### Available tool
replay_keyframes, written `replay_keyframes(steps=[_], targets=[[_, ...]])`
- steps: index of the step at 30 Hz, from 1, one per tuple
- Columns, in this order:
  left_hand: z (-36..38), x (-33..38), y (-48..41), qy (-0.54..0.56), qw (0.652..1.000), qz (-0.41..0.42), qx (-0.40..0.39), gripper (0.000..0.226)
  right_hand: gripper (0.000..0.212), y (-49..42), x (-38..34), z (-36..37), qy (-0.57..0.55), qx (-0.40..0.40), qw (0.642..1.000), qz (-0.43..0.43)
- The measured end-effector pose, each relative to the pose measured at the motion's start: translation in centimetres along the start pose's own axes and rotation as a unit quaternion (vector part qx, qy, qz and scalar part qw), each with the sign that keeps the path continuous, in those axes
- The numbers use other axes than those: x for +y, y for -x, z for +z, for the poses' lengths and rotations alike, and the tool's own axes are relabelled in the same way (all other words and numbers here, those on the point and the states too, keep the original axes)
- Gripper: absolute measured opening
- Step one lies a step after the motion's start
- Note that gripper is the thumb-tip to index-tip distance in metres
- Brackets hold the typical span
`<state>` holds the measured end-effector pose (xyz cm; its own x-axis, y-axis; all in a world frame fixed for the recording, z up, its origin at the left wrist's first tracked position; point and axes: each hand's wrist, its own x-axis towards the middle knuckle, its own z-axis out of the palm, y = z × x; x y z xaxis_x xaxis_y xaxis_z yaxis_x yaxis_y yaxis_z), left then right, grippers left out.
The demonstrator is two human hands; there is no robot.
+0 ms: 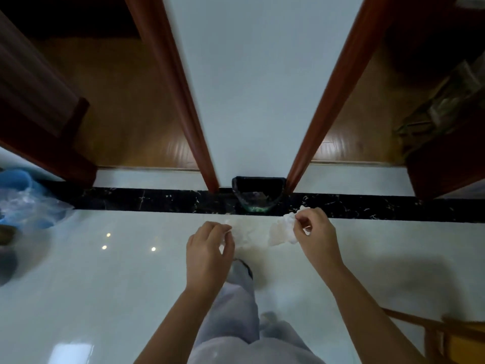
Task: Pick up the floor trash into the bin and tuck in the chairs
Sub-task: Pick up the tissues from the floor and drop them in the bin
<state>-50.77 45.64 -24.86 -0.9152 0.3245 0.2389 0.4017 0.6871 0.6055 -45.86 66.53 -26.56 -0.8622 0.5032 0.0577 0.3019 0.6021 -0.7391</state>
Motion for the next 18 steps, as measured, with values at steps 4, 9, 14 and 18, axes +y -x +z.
replay_keyframes(steps=[4,9,14,18], targets=[[1.4,-3.2,-6.8,0.001,1.000,0.015,-0.013,0.028,0.009,-5.7,-0.6,3.1,-0.010,0.009,0.999,0.039],[4.2,-7.2,-13.4,-0.008,1.000,0.016,-0.014,0.023,0.007,-12.4,-0.1,7.5,-0.025,0.015,0.996,0.083],[7.6,-10.0,-17.0,-0.016,1.000,0.005,-0.017,0.020,0.009,-18.4,2.0,11.6,-0.035,0.023,0.991,0.125],[10.6,-11.9,-19.4,-0.020,1.000,0.014,-0.018,0.019,0.009,-22.1,5.0,15.2,-0.040,0.016,0.986,0.161]])
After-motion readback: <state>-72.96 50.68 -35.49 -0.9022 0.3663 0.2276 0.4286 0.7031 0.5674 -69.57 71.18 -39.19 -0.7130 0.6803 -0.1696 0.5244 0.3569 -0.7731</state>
